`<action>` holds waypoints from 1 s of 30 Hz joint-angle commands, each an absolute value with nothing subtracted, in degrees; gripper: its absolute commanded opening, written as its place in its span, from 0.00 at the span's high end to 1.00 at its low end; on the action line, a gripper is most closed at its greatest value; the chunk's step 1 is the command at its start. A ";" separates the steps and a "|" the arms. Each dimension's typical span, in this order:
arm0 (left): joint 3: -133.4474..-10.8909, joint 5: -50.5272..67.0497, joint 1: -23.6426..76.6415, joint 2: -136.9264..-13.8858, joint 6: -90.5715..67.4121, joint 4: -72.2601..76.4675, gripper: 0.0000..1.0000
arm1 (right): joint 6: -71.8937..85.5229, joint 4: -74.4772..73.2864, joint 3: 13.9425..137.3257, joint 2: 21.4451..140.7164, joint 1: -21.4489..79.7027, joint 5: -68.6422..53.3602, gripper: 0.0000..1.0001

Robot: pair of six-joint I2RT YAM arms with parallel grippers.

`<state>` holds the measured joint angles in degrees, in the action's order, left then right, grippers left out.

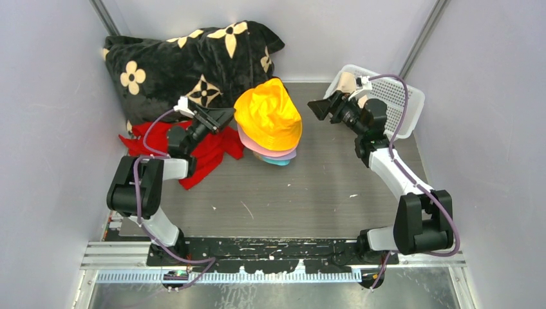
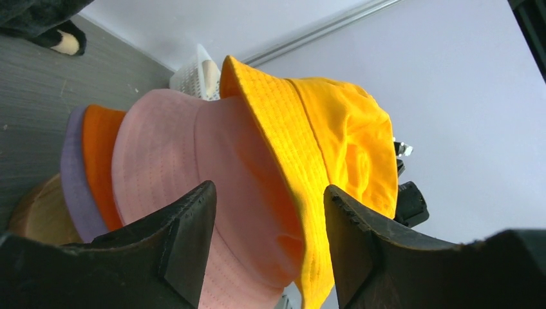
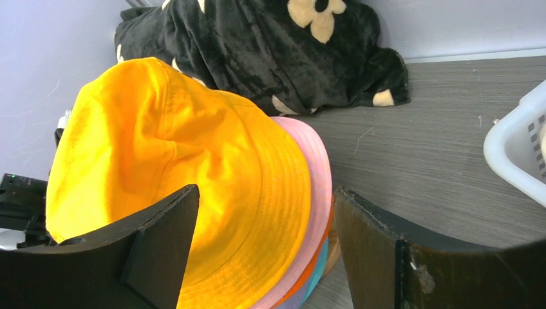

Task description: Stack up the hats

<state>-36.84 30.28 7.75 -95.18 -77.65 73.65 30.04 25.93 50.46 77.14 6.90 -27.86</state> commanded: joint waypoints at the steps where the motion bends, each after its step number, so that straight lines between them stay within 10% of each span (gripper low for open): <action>1: -40.59 32.31 8.03 -94.83 -78.21 81.92 0.38 | 30.54 31.18 49.91 77.63 6.16 -28.92 0.20; 10: -43.79 34.43 8.98 -97.69 -79.67 81.91 0.60 | 31.47 32.45 49.40 79.11 5.74 -29.44 0.21; 30: -45.39 36.33 10.94 -99.38 -80.57 81.91 0.61 | 32.02 33.00 48.56 78.68 5.12 -30.05 0.22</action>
<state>-42.50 34.81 9.63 -98.80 -80.62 77.82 31.70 29.17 48.18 79.50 5.39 -29.34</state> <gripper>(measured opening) 0.410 0.785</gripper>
